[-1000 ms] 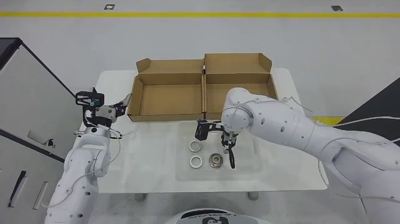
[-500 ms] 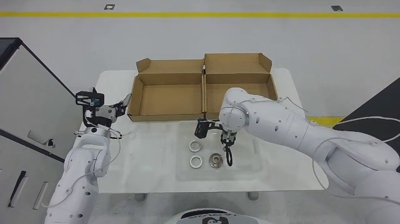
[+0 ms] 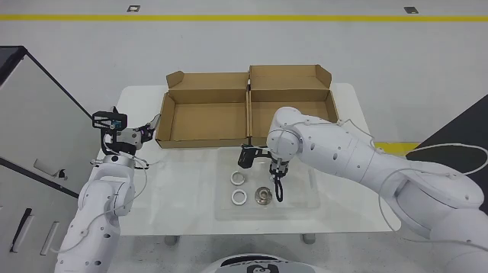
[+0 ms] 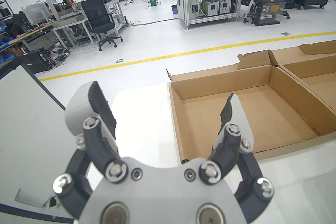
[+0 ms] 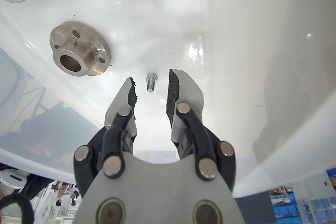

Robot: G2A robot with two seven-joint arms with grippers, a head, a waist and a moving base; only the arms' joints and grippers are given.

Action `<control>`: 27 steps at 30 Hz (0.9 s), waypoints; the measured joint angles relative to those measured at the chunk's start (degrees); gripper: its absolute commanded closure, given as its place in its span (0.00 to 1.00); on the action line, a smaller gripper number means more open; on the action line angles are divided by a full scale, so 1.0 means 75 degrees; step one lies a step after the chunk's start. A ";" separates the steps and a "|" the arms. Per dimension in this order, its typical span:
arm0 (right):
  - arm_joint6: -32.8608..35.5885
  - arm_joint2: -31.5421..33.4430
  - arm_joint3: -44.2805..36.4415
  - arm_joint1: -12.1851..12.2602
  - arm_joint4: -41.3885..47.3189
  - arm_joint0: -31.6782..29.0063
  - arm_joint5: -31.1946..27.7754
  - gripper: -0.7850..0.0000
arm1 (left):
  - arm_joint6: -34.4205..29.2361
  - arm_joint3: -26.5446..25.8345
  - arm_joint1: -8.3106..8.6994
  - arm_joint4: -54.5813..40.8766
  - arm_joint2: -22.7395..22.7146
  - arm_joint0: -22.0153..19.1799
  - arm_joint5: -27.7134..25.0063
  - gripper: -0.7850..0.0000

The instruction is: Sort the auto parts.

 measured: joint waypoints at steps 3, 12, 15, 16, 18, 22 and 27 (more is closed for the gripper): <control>0.0019 0.0026 0.0043 -0.0015 -0.0010 -0.0024 -0.0022 0.66 | 0.0000 0.0000 0.0000 0.0000 0.0000 0.0000 0.0000 0.00; 0.0045 0.0095 0.0162 -0.0065 -0.0066 -0.0085 -0.0063 0.69 | 0.0000 0.0000 0.0000 0.0000 0.0000 0.0000 0.0000 0.00; 0.0038 0.0105 0.0193 -0.0080 -0.0086 -0.0105 -0.0074 0.71 | 0.0000 0.0000 0.0000 0.0000 0.0000 0.0000 0.0000 0.00; 0.0034 0.0105 0.0205 -0.0084 -0.0089 -0.0113 -0.0077 0.72 | 0.0000 0.0000 0.0000 0.0000 0.0000 0.0000 0.0000 0.00; 0.0033 0.0102 0.0238 -0.0098 -0.0093 -0.0127 -0.0076 0.93 | 0.0000 0.0000 0.0000 0.0000 0.0000 0.0000 0.0000 0.00; 0.0061 0.0122 0.0310 -0.0121 -0.0056 -0.0130 -0.0049 1.00 | 0.0000 0.0000 0.0000 0.0000 0.0000 0.0000 0.0000 0.00; 0.0127 0.0255 0.0191 -0.0083 0.0158 -0.0063 0.0017 1.00 | 0.0000 0.0000 0.0000 0.0000 0.0000 0.0000 0.0000 0.00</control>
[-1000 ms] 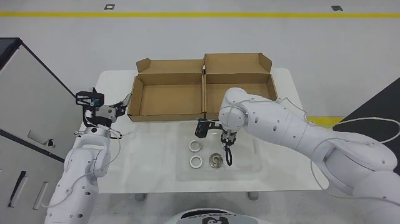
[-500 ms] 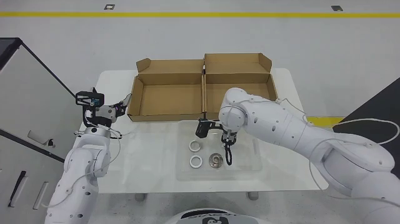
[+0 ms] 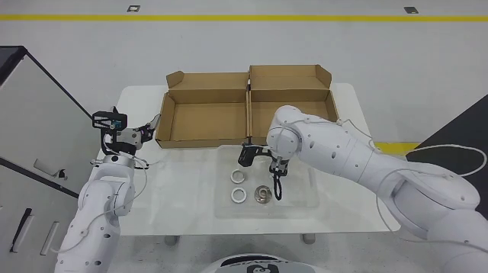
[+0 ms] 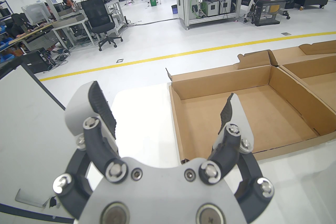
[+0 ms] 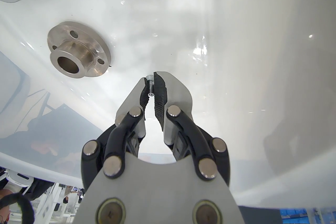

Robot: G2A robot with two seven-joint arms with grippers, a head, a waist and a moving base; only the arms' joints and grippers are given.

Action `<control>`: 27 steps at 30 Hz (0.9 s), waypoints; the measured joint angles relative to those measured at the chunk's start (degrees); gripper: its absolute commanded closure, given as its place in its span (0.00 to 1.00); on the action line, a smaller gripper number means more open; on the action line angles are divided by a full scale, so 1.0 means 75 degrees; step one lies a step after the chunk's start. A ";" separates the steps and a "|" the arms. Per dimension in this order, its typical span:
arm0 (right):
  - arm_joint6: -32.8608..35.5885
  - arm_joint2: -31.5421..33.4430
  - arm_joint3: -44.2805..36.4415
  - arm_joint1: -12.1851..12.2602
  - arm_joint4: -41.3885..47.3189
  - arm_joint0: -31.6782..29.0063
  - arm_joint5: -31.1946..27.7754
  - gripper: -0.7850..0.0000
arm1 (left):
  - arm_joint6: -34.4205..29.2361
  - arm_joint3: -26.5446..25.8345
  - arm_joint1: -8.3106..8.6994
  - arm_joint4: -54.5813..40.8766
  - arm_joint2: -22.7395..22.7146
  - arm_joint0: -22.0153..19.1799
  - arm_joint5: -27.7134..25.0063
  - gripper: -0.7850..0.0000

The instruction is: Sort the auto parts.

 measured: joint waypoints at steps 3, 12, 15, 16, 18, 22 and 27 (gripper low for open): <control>0.0096 0.0180 -0.0236 0.0118 0.0286 0.0078 0.0096 1.00 | 0.0000 0.0000 0.0000 0.0000 0.0000 0.0000 0.0000 0.00; 0.0179 0.1298 -0.1431 0.0996 0.1502 0.0061 0.0179 1.00 | 0.0000 0.0000 0.0000 0.0000 0.0000 0.0000 0.0000 0.00; 0.0080 0.1833 -0.1830 0.1396 0.1963 -0.0154 0.0080 1.00 | 0.0000 0.0000 0.0000 0.0000 0.0000 0.0000 0.0000 0.00; 0.0020 0.1997 -0.1928 0.1518 0.2099 -0.0239 0.0021 1.00 | 0.0000 0.0000 0.0000 0.0000 0.0000 0.0000 0.0000 0.00; -0.0153 0.2374 -0.2096 0.1801 0.2454 -0.0460 -0.0153 1.00 | 0.0000 0.0000 0.0000 0.0000 0.0000 0.0000 0.0000 0.00; -0.0571 0.2970 -0.2360 0.2289 0.3188 -0.0913 -0.0573 1.00 | 0.0000 0.0000 0.0000 0.0000 0.0000 0.0000 0.0000 0.00; -0.1040 0.3214 -0.2581 0.2747 0.4113 -0.1329 -0.1041 1.00 | 0.0000 0.0000 0.0000 0.0000 0.0000 0.0000 0.0000 0.00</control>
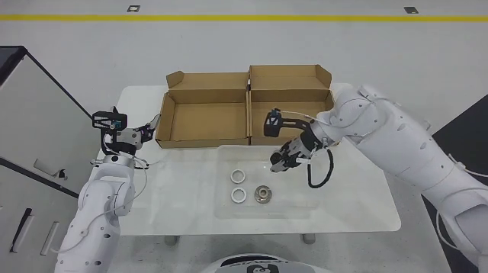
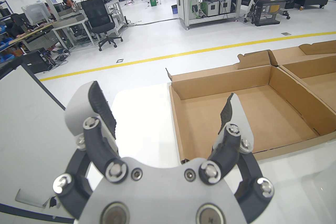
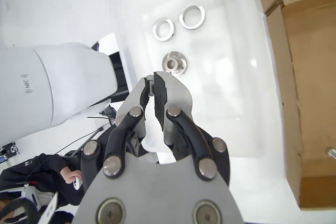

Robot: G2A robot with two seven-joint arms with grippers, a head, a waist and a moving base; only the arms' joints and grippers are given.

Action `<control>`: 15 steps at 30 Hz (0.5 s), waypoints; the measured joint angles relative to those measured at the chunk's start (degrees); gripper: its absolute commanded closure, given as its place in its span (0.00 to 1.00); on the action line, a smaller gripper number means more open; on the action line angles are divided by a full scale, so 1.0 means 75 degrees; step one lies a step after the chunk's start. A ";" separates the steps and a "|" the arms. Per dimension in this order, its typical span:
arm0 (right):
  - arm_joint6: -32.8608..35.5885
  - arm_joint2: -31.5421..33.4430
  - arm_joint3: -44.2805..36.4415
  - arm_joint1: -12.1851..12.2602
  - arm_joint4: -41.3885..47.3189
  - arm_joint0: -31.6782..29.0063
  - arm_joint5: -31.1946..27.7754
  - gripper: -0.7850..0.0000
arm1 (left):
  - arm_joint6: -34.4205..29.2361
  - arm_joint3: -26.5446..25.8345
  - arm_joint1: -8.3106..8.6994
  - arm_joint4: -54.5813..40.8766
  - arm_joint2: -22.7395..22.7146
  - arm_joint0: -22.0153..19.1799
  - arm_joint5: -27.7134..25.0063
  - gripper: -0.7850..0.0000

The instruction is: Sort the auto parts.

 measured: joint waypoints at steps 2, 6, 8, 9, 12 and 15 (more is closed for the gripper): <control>-0.0043 -0.0002 -0.0007 0.0035 0.0093 -0.0011 -0.0042 1.00 | 0.0000 0.0000 0.0000 0.0000 0.0000 0.0000 0.0000 0.00; -0.0034 -0.0004 -0.0004 0.0028 0.0077 -0.0005 -0.0034 1.00 | 0.0000 0.0000 0.0000 0.0000 0.0000 0.0000 0.0000 0.00; -0.0034 -0.0004 -0.0004 0.0028 0.0077 -0.0005 -0.0034 1.00 | 0.0000 0.0000 0.0000 0.0000 0.0000 0.0000 0.0000 0.00; -0.0034 -0.0004 -0.0004 0.0028 0.0077 -0.0005 -0.0034 1.00 | 0.0000 0.0000 0.0000 0.0000 0.0000 0.0000 0.0000 0.00; -0.0034 -0.0004 -0.0004 0.0028 0.0078 -0.0006 -0.0033 1.00 | 0.0000 0.0000 0.0000 0.0000 0.0000 0.0000 0.0000 0.00; -0.0292 0.0116 0.0142 0.0048 0.0190 -0.0096 0.0055 1.00 | 0.0000 0.0000 0.0000 0.0000 0.0000 0.0000 0.0000 0.00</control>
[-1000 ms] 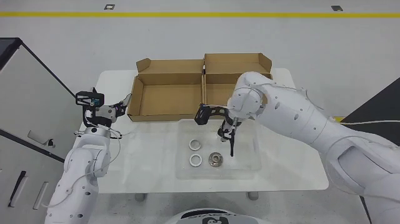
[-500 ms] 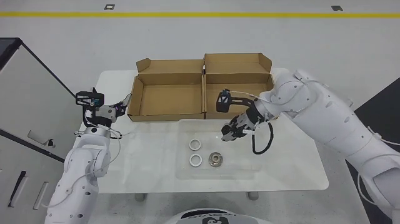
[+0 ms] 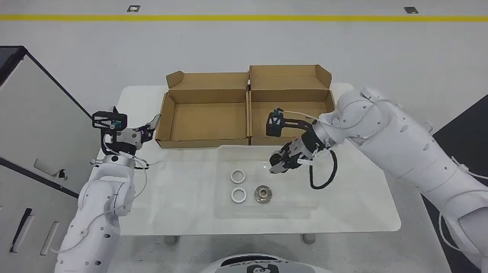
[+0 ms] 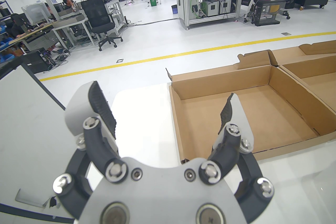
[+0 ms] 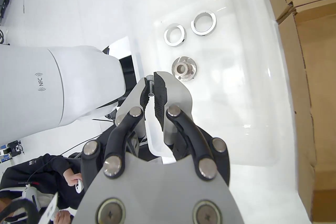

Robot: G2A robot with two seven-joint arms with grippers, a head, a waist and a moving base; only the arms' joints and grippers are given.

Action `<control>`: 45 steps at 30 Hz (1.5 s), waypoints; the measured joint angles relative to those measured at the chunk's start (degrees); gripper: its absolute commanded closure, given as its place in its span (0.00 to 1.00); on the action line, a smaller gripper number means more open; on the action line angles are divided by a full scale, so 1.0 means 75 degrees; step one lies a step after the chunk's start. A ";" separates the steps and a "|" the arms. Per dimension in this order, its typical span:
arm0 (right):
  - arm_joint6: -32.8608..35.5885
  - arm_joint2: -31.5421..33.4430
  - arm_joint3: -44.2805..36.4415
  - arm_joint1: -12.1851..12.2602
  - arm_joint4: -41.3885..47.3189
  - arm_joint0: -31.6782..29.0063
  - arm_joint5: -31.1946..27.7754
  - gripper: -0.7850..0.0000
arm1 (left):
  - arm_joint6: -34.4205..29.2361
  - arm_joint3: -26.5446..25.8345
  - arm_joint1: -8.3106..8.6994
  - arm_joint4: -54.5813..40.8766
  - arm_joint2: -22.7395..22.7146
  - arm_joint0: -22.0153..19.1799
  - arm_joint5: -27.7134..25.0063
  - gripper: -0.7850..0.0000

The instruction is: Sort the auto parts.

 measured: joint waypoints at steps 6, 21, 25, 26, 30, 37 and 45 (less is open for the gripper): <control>0.0023 0.0757 0.0803 0.0186 0.1860 -0.0279 -0.0337 1.00 | 0.0000 0.0000 0.0000 0.0000 0.0000 0.0000 0.0000 0.00; 0.0672 0.1617 0.0489 0.0028 0.7187 -0.0458 0.0323 1.00 | 0.0000 0.0000 0.0000 0.0000 0.0000 0.0000 0.0000 0.00; 0.1072 0.1955 0.0284 -0.0225 0.8082 -0.0488 0.0723 1.00 | 0.0000 0.0000 0.0000 0.0000 0.0000 0.0000 0.0000 0.00; 0.1171 0.2048 0.0238 -0.0295 0.8267 -0.0496 0.0821 1.00 | 0.0000 0.0000 0.0000 0.0000 0.0000 0.0000 0.0000 0.00; 0.1522 0.2471 0.0026 -0.0666 0.8935 -0.0525 0.1175 1.00 | 0.0000 0.0000 0.0000 0.0000 0.0000 0.0000 0.0000 0.00; 0.1513 0.2659 -0.0243 -0.1206 0.9460 -0.0325 0.1166 1.00 | 0.0000 0.0000 0.0000 0.0000 0.0000 0.0000 0.0000 0.00; 0.1513 0.2649 -0.0300 -0.1693 0.9903 -0.0038 0.1167 1.00 | 0.0000 0.0000 0.0000 0.0000 0.0000 0.0000 0.0000 0.00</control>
